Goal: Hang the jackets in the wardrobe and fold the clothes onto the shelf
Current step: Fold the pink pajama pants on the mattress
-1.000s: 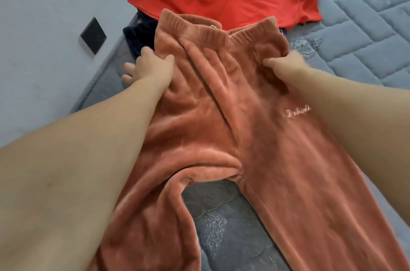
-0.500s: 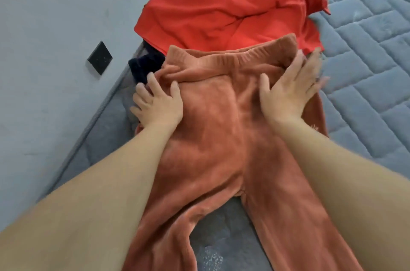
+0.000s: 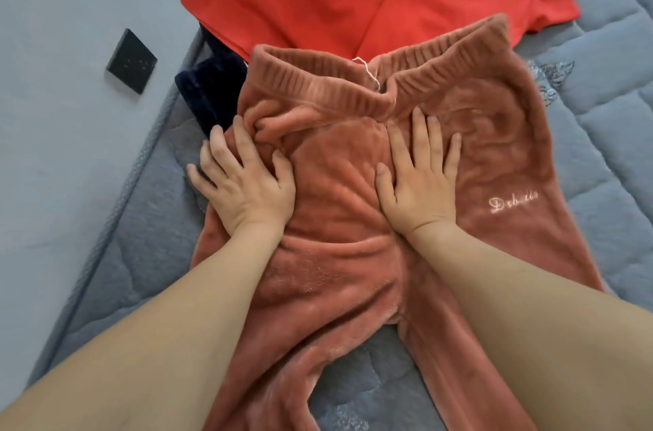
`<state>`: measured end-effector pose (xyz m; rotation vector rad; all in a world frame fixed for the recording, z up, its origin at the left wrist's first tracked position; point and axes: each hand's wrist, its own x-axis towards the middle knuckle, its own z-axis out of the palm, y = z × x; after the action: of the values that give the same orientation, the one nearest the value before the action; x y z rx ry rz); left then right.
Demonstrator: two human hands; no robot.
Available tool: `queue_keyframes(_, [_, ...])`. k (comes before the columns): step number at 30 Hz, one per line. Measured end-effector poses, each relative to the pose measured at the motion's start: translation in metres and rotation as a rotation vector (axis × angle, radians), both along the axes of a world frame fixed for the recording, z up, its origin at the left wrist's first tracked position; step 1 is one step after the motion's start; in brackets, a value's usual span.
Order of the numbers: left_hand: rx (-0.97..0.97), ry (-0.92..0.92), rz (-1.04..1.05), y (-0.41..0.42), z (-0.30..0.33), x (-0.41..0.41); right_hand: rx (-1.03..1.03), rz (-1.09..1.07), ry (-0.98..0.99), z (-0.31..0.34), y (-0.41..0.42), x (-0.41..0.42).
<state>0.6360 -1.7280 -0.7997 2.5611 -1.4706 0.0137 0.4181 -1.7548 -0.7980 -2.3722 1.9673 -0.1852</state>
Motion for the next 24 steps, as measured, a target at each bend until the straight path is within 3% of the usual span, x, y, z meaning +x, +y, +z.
queue_keyframes(12, [-0.001,0.049,0.004,-0.002,0.003,0.0,0.034,0.008,0.039,0.012,0.005,0.002])
queue_keyframes(15, [0.052,0.138,-0.057,-0.002,0.015,0.007,0.134,-0.135,-0.239,0.03,0.041,0.011])
queue_keyframes(17, [0.097,0.266,-0.13,0.009,0.023,0.015,0.063,-0.155,-0.387,0.047,0.093,0.016])
queue_keyframes(19, [0.103,0.396,-0.184,0.038,0.031,0.028,-0.127,0.099,-0.367,0.063,0.156,0.022])
queue_keyframes(21, [0.116,0.399,-0.163,0.086,0.04,0.043,-0.197,0.512,-0.334,0.073,0.223,0.033])
queue_keyframes(24, [0.079,0.418,-0.004,0.16,0.05,0.066,0.022,0.888,-0.26,0.079,0.317,0.056])
